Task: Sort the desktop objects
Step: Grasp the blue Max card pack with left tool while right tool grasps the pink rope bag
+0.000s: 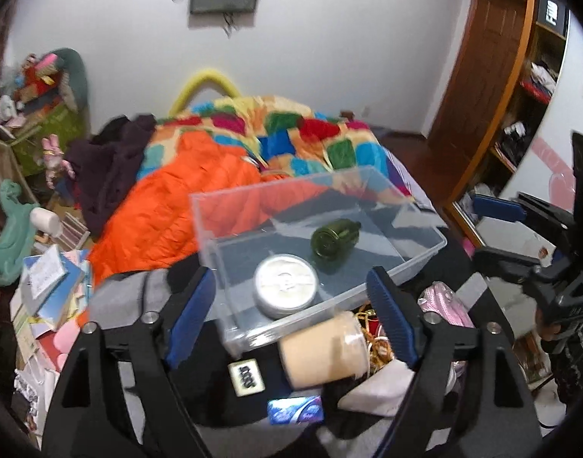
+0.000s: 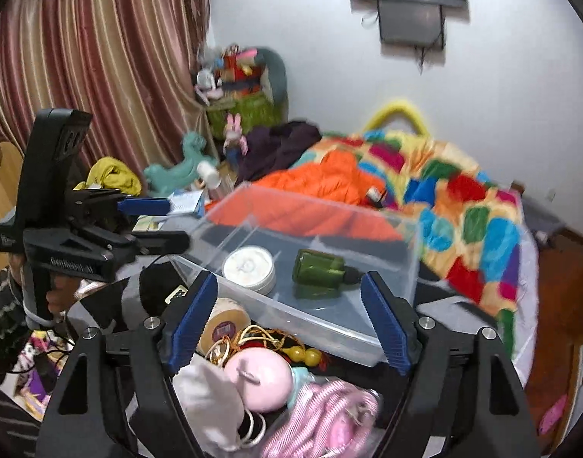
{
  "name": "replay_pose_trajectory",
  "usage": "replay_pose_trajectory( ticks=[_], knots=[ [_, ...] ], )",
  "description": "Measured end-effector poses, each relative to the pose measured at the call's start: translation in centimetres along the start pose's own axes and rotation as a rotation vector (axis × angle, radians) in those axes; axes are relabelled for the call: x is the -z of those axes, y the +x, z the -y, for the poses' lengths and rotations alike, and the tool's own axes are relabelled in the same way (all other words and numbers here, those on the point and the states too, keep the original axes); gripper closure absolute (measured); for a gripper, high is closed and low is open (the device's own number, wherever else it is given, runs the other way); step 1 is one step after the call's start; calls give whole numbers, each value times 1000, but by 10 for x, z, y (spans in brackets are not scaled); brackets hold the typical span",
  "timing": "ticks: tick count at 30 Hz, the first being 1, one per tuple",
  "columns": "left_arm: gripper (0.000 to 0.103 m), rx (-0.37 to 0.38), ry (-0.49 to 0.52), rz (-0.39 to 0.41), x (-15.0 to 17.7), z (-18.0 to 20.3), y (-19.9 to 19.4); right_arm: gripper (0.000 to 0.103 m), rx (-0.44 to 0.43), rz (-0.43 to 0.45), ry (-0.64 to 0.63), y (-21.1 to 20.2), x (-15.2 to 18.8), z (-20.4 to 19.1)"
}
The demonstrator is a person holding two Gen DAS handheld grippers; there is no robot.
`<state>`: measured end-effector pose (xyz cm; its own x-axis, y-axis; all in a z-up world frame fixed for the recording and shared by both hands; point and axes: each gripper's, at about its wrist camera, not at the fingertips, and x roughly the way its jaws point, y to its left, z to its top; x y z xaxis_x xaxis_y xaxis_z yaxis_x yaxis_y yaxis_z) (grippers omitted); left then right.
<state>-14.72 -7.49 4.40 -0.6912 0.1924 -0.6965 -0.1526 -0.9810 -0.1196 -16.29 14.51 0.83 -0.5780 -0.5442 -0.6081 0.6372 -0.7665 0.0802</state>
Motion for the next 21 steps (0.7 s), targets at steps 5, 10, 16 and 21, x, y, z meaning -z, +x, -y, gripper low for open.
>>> replay_pose_trajectory(
  ticks=[5, 10, 16, 21],
  knots=[
    [9, -79, -25, 91, 18, -10, -38, 16, 37, 61, -9, -25, 15, -6],
    [7, -172, -5, 110, 38, -13, -51, 16, 40, 20, -44, -23, 38, -23],
    [7, -203, 36, 37, 68, -8, -36, 16, 29, -51, -60, -11, 77, -32],
    [7, -216, 53, -38, 94, -6, -16, 16, 116, -103, 16, -7, 104, -11]
  ],
)
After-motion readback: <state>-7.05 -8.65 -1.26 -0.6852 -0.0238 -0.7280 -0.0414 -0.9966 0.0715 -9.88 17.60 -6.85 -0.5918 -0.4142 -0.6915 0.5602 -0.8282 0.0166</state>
